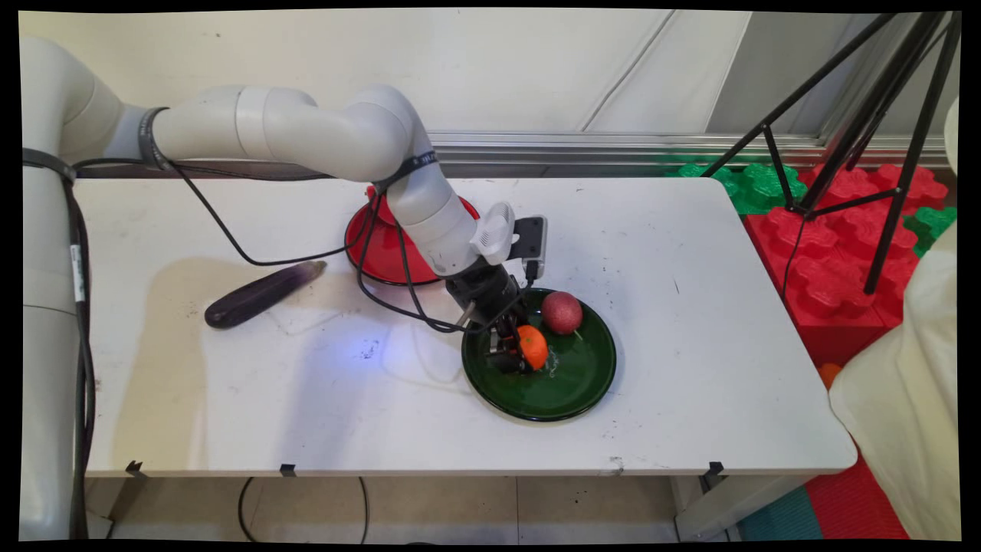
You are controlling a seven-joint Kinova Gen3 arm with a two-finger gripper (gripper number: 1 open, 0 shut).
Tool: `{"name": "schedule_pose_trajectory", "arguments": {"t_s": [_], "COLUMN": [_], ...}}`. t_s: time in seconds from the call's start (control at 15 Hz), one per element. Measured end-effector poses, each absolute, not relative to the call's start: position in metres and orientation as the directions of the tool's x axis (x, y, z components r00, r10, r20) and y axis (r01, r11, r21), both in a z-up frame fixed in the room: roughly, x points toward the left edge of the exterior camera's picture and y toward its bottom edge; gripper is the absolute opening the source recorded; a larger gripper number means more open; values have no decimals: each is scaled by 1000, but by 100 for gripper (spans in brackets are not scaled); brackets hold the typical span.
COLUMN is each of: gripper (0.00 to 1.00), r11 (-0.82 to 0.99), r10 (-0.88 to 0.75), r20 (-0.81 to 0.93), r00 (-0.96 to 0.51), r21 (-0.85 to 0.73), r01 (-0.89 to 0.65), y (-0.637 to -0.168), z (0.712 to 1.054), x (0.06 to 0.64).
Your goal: Place the picked object on the table
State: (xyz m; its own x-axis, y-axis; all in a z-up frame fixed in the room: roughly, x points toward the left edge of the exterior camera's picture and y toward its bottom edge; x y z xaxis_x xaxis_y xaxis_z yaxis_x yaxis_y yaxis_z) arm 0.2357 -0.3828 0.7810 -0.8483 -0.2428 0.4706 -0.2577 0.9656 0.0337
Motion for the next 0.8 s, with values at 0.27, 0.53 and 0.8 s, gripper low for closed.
{"name": "schedule_pose_trajectory", "arguments": {"t_s": [0.27,0.53,0.8], "gripper": [0,0,0], "r11": [964,961,956], "r10": [-245,-246,-258], "r20": [481,500,518], "r00": [-842,-830,-815], "r21": [27,17,11], "r01": [-266,-275,-295], "y": [-378,-370,-357], "z": [792,810,831], "x": [243,256,273]}}
